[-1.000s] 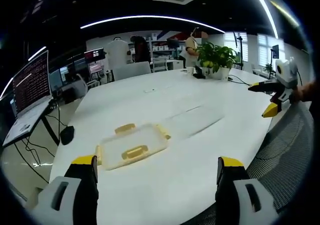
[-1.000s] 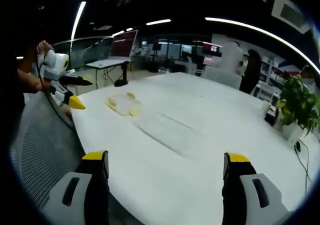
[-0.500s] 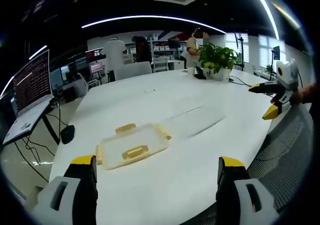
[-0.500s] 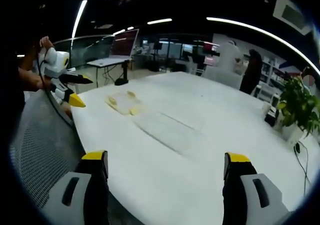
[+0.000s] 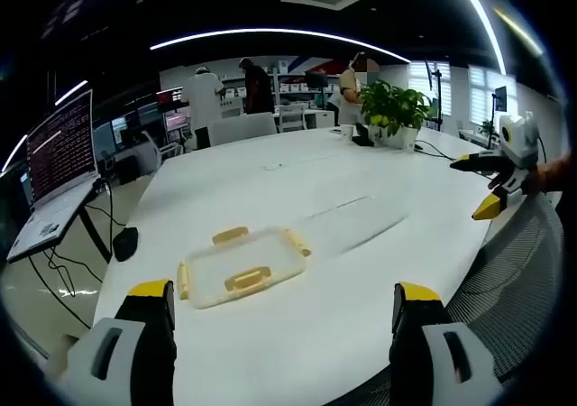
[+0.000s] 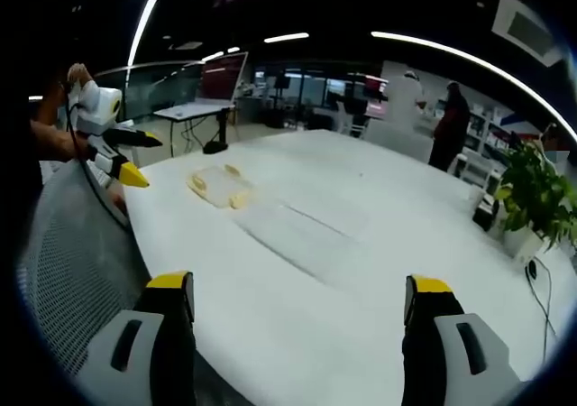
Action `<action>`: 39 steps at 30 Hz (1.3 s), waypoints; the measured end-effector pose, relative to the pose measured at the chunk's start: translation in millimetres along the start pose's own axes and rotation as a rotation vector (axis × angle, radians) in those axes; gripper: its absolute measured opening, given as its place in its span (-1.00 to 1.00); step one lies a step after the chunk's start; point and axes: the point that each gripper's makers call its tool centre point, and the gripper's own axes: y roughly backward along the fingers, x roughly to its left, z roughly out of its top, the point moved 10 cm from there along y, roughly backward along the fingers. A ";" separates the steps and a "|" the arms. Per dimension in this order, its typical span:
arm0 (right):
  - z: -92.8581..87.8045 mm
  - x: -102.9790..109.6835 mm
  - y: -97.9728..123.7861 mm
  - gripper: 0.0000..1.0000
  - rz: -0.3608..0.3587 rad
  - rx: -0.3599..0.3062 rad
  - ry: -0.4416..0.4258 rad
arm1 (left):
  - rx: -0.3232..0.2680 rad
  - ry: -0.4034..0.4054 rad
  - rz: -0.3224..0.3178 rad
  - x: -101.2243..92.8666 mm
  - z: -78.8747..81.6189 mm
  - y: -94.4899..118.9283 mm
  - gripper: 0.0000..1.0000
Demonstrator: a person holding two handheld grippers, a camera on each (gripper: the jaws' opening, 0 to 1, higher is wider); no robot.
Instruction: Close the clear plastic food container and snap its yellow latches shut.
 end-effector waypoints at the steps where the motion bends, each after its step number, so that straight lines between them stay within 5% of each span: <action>1: 0.9 0.3 -0.7 0.90 0.003 0.003 0.014 | -0.008 -0.001 -0.002 -0.2 2.8 0.4 0.97; 39: 52.6 -17.0 -11.0 0.84 0.133 0.088 0.093 | 0.024 -0.037 -0.061 36.9 40.7 5.6 0.96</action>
